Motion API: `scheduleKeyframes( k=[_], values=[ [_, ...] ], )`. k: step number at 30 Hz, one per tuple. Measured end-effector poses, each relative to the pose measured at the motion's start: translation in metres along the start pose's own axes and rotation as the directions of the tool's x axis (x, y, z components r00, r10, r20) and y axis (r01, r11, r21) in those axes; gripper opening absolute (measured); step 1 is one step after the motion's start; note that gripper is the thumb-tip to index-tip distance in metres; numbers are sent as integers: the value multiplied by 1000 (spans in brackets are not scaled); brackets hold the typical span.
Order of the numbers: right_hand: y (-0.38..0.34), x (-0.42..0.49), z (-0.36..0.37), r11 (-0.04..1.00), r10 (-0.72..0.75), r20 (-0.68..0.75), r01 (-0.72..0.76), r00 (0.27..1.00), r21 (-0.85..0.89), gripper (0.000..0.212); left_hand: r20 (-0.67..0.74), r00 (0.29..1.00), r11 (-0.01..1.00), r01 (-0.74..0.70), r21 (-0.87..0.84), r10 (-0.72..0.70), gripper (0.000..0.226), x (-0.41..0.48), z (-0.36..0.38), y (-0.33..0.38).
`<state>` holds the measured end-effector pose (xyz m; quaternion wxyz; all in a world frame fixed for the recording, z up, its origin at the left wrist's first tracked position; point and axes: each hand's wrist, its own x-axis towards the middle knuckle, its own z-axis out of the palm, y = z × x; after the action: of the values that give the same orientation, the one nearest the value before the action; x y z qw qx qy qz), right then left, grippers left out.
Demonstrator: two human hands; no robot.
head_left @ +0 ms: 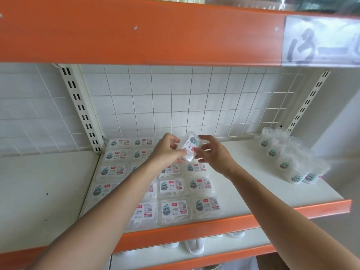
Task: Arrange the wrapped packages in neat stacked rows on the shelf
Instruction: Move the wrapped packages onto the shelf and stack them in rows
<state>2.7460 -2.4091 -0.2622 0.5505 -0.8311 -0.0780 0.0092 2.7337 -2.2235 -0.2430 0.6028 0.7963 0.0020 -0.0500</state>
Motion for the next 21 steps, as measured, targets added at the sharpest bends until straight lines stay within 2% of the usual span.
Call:
scheduleKeyframes(
  k=[3,8,12,15,17,19,21],
  values=[
    [-1,2,-1,998,2,7,-2,1000,65,37,4,1000,995,24,101,-24,25,1,3,1],
    [-4,2,-4,976,-135,73,145,988,-160,46,-8,1000,994,-11,108,12,29,3,0,5],
    [-6,-3,0,949,-187,-3,180,982,-260,48,-1,1000,1000,14,24,-14,30,3,4,5],
    [-5,-6,4,830,-268,40,252,963,-497,58,-13,997,997,76,-16,-76,32,4,7,4],
    [-7,-5,5,754,-254,72,244,964,-610,61,-11,996,996,92,1,-92,30,5,9,3],
    [-6,-1,3,714,-230,87,229,969,-662,57,-25,999,987,41,157,-38,29,4,8,1],
    [-2,4,-2,685,-192,122,222,974,-694,52,-16,996,883,-73,463,91,36,3,4,-2]
  ],
)
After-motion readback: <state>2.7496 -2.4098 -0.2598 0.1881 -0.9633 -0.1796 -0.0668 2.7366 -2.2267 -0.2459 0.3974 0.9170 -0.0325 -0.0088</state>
